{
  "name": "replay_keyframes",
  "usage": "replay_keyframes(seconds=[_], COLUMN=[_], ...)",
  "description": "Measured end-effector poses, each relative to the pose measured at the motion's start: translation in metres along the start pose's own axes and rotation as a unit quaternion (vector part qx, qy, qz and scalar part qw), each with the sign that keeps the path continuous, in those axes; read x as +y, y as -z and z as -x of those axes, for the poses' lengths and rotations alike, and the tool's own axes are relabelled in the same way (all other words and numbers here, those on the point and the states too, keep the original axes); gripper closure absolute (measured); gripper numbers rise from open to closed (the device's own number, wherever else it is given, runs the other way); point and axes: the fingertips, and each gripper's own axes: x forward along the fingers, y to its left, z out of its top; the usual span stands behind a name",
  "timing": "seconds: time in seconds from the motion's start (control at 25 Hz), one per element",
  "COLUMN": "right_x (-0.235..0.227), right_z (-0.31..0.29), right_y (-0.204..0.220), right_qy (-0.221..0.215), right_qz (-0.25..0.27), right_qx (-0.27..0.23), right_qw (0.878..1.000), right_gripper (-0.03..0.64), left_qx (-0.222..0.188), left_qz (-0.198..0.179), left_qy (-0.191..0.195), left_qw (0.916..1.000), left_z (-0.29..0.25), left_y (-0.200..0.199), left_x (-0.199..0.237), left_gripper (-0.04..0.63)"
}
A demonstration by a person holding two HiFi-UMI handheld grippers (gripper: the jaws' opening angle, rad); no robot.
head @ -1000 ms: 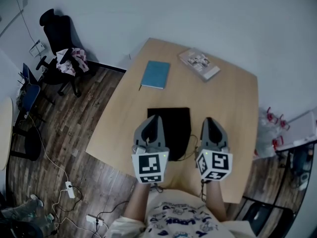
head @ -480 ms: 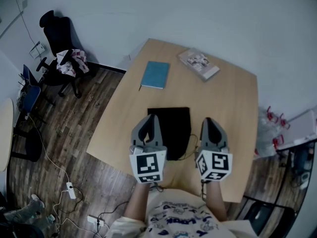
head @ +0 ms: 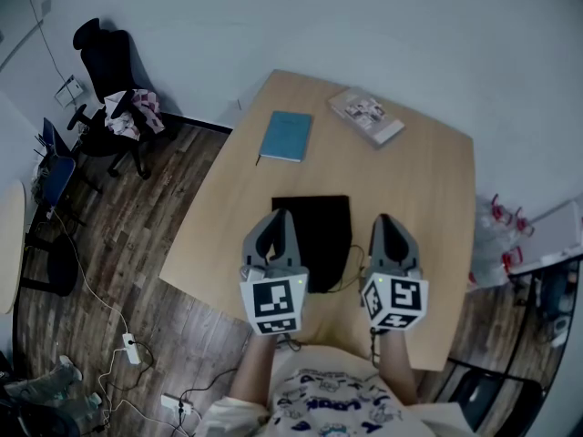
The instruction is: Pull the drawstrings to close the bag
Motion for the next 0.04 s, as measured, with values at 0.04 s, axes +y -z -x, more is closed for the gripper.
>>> replay_keyframes(seconds=[0.04], right_x=[-0.0009], right_z=[-0.0002], right_y=[0.0015], right_qy=[0.002], right_qz=[-0.002], right_qx=[0.000], right_qw=[1.000], right_gripper=[0.609], left_qx=[0.000], left_qz=[0.000], left_qy=[0.000], left_qw=[1.0000], left_z=[-0.0002], left_y=[0.0000], left_x=[-0.0003], left_gripper=[0.592])
